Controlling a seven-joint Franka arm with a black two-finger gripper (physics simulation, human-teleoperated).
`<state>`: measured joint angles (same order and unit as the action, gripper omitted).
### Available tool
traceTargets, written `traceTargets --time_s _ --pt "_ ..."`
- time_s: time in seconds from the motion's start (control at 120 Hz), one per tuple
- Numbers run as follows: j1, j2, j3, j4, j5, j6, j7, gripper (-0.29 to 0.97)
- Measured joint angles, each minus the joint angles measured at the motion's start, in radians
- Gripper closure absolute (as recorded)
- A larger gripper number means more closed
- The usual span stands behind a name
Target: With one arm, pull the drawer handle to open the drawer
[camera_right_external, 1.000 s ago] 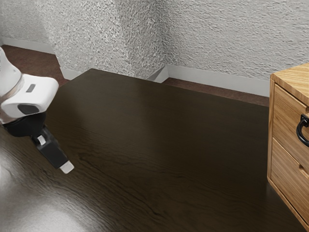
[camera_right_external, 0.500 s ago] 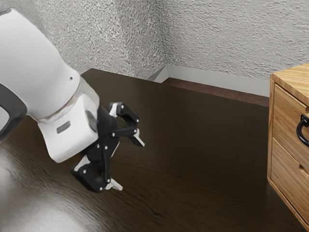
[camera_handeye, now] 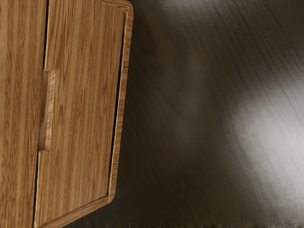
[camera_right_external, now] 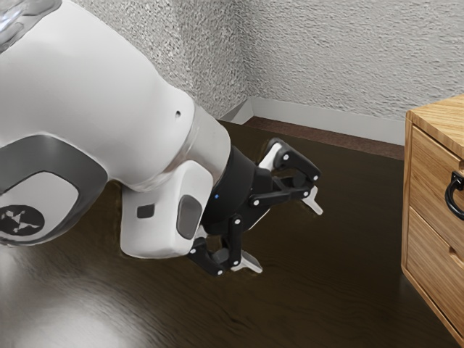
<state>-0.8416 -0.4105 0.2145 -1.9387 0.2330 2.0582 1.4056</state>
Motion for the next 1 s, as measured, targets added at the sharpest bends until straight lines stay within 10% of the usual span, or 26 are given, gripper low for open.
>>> traceTargets --time_s 0.283,0.517,1.0 --pt "-0.014 0.118 0.058 0.119 -0.025 0.093 0.090 0.00" --pt "0.454 0.183 -0.381 0.154 -0.114 0.121 0.140 0.00" --pt "0.472 0.362 -0.404 0.278 -0.167 0.139 0.201 0.00"
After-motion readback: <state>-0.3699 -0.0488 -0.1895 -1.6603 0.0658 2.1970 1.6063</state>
